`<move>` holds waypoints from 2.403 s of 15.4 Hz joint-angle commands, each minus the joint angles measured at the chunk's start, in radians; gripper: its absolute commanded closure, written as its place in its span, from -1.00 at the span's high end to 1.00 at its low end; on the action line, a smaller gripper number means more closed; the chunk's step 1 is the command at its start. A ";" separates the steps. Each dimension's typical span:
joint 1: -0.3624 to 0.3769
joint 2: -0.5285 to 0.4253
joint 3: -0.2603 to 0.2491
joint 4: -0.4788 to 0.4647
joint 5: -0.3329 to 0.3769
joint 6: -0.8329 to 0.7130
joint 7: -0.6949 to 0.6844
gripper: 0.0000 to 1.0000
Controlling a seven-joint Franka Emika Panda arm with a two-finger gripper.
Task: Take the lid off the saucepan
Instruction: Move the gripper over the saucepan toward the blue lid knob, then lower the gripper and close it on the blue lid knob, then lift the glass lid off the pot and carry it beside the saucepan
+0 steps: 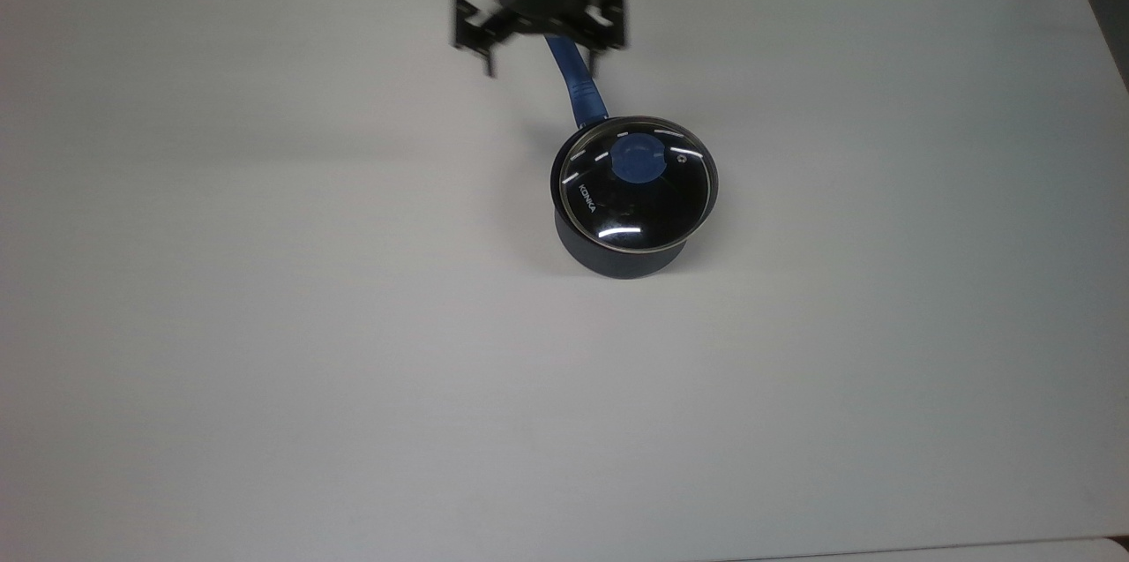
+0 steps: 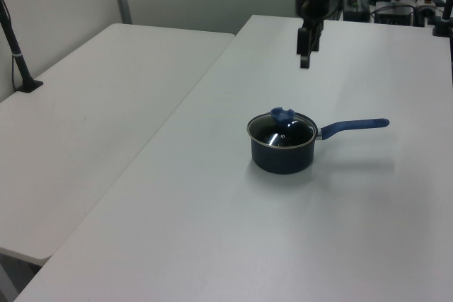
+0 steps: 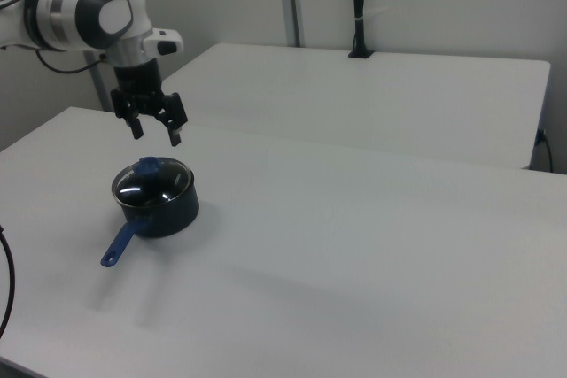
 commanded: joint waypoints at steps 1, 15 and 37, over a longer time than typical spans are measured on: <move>0.068 0.047 -0.010 -0.006 0.034 0.070 0.019 1.00; 0.129 0.176 -0.010 -0.007 0.048 0.224 0.074 0.66; -0.067 0.115 -0.025 0.002 0.026 0.083 -0.176 -0.11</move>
